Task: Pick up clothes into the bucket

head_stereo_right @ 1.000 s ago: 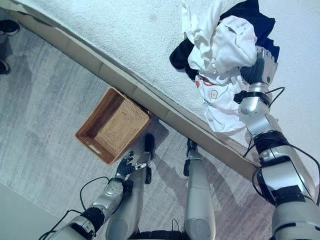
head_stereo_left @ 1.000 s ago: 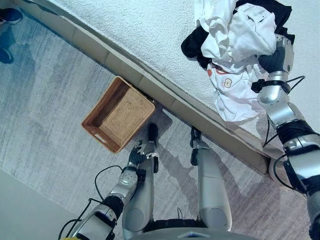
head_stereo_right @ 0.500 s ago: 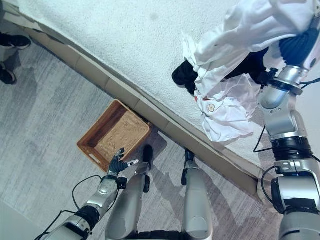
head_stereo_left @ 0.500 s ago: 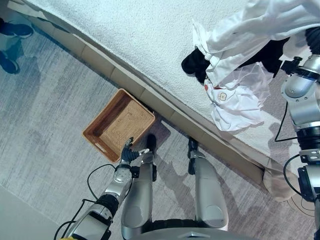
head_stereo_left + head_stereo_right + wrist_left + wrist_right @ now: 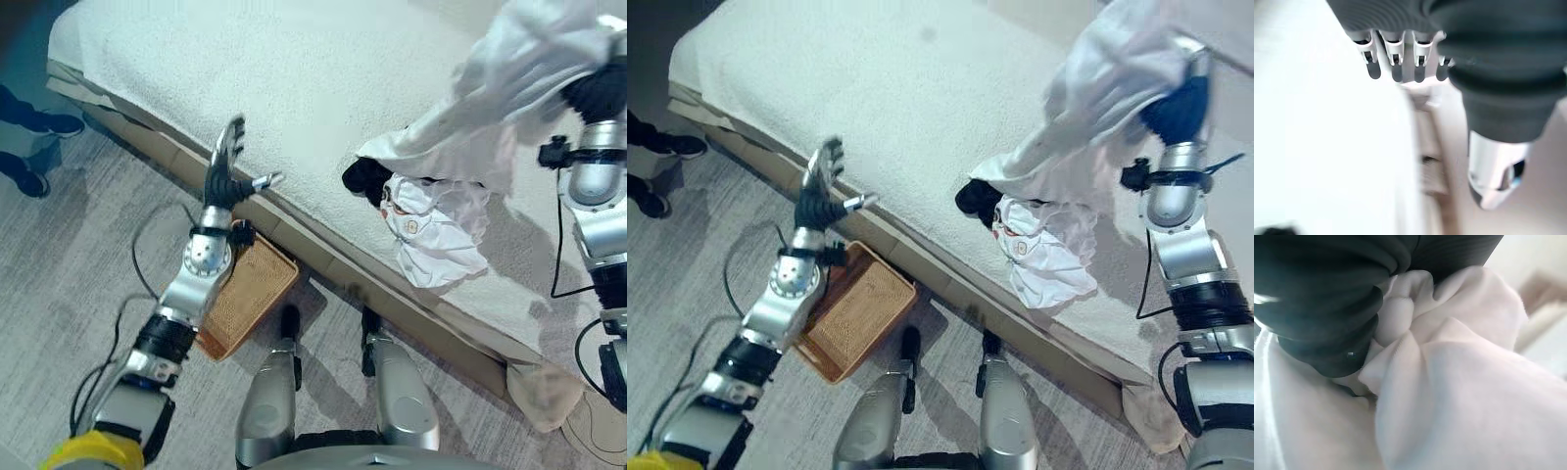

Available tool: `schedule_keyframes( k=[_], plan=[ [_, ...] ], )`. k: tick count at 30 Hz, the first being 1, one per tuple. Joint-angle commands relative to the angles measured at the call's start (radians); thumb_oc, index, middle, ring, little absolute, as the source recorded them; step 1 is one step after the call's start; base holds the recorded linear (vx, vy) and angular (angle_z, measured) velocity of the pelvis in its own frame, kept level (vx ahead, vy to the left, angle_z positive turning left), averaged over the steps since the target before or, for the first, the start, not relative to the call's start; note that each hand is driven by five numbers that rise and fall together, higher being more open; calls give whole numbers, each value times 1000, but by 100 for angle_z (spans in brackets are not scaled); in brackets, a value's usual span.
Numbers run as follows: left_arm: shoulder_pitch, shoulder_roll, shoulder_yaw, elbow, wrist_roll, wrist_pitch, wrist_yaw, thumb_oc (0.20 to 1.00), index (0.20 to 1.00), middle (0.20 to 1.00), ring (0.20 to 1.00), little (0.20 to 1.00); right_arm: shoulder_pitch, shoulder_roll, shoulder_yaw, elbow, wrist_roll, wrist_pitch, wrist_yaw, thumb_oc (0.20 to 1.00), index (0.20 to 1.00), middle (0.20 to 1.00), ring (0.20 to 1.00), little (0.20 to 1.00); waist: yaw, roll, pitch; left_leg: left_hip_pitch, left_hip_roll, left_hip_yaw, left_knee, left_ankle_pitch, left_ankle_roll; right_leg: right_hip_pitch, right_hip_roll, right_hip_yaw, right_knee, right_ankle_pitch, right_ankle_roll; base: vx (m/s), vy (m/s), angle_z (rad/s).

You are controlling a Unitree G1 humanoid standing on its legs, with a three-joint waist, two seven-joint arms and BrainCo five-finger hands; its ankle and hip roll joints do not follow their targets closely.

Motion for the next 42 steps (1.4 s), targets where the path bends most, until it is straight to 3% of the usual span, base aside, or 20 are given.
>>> schedule_keyframes(
  k=[1,10,18,25,32,33,34,35,39,42],
  plan=[
    [-17,15,-90,-7,27,-39,-58,1000,1000,1000,1000,1000,-70,-40,128,-16,65,-36,161,200,200,200,200,200,-18,-74,-175,-15,-13,11,65,-77,-10,70,-17,-5,-47,-18,50,5,31,-3],
    [-197,38,-244,81,54,28,-149,1000,1000,1000,1000,1000,-171,-47,273,-108,184,-13,305,200,200,200,200,200,-31,-73,-201,23,-9,31,55,-79,-10,110,-14,5,-73,-10,55,11,16,-8],
    [-257,-86,-341,245,-63,76,-215,1000,1000,1000,1000,1000,-201,-3,287,-286,286,-26,336,200,200,200,200,200,-45,-59,-204,19,-9,36,66,-77,-7,103,-16,12,-62,-9,54,-9,4,-3],
    [-295,-178,-454,297,-373,119,-304,1000,1000,1000,1000,1000,-234,43,307,-369,307,-26,326,200,200,200,200,200,-58,-35,-201,18,-9,37,72,-74,-7,103,-19,12,-59,-10,53,0,0,0],
    [-319,-222,-543,280,-614,171,-369,1000,1000,1000,1000,1000,-259,72,347,-372,308,-22,315,200,200,200,200,200,-68,-30,-208,22,-8,34,69,-71,-11,107,-18,12,-59,-12,52,0,0,0],
    [-313,-226,-571,256,-707,199,-411,589,589,589,589,589,-261,83,357,-370,311,-26,315,200,200,200,200,200,-73,-29,-211,24,-8,34,67,-72,-12,108,-18,14,-60,-12,53,0,0,0],
    [-313,-226,-572,256,-708,200,-411,300,300,300,300,300,-261,83,357,-370,311,-26,315,200,200,200,200,200,-73,-29,-211,24,-8,34,67,-72,-12,108,-18,14,-60,-13,53,0,0,0],
    [-315,-216,-584,247,-717,203,-420,200,200,200,200,200,-261,87,360,-364,312,-27,314,200,200,200,200,200,-74,-29,-213,25,-8,34,68,-72,-12,109,-18,15,-60,-12,53,0,0,0],
    [-302,-171,-590,200,-780,210,-451,200,200,200,200,200,-242,90,358,-349,289,-30,309,200,200,200,200,200,-77,-29,-216,27,-6,37,69,-74,-14,108,-19,18,-60,-12,52,4,-1,-3],
    [-243,-132,-528,156,-811,186,-438,200,200,200,200,200,-177,87,308,-337,246,-28,297,200,200,200,200,200,-71,-33,-213,25,-7,34,70,-74,-13,110,-18,18,-61,-12,50,0,-2,-1]
  ],
)
